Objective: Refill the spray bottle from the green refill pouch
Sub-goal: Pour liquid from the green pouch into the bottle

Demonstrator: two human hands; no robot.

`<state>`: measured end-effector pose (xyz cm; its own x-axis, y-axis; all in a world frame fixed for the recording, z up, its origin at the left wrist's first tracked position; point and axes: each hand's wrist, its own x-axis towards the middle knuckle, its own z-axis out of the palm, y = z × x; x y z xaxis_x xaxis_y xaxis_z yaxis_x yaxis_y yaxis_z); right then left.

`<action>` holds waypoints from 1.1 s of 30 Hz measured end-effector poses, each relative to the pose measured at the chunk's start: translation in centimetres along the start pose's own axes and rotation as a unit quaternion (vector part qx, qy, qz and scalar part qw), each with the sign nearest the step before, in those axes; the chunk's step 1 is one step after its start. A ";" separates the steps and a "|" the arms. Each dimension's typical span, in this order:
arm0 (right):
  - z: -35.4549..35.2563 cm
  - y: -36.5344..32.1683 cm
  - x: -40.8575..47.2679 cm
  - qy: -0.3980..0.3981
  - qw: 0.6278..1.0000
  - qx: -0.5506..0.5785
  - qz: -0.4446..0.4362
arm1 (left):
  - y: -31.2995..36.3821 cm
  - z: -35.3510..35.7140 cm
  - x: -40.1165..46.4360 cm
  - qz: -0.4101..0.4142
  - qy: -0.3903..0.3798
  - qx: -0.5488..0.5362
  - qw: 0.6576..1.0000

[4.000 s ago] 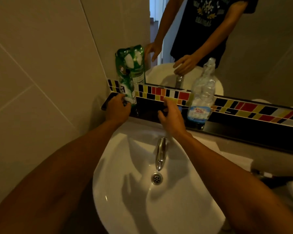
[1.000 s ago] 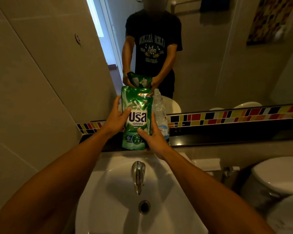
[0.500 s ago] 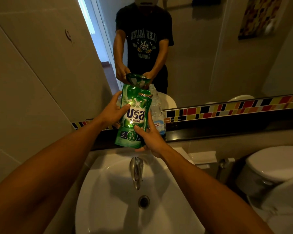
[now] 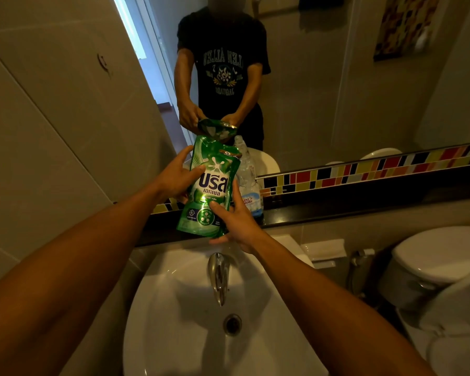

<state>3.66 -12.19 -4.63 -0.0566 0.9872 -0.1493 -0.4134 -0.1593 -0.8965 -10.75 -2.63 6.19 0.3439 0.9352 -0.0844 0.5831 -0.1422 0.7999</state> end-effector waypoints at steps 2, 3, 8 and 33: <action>0.1 -0.1 -0.1 0.001 1.000 0.005 -0.001 | 0.3 -0.1 -0.1 0.004 0.000 0.010 1.000; 0.2 -0.2 -0.1 0.001 1.000 0.006 -0.002 | 0.4 -0.1 -0.1 0.004 0.000 0.016 1.000; 0.2 -0.1 -0.2 -0.002 1.000 0.009 -0.004 | 0.4 -0.3 0.2 -0.007 -0.004 0.031 0.999; 1.1 -0.3 0.5 0.001 0.999 0.048 0.006 | 1.3 -1.6 1.4 -0.035 -0.027 0.066 0.997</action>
<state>2.81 -11.62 -3.98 -0.0612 0.9851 -0.1608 -0.4974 -0.1698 -0.8508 -10.64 -0.98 8.08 0.3361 0.9258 -0.1729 0.6976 -0.1214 0.7062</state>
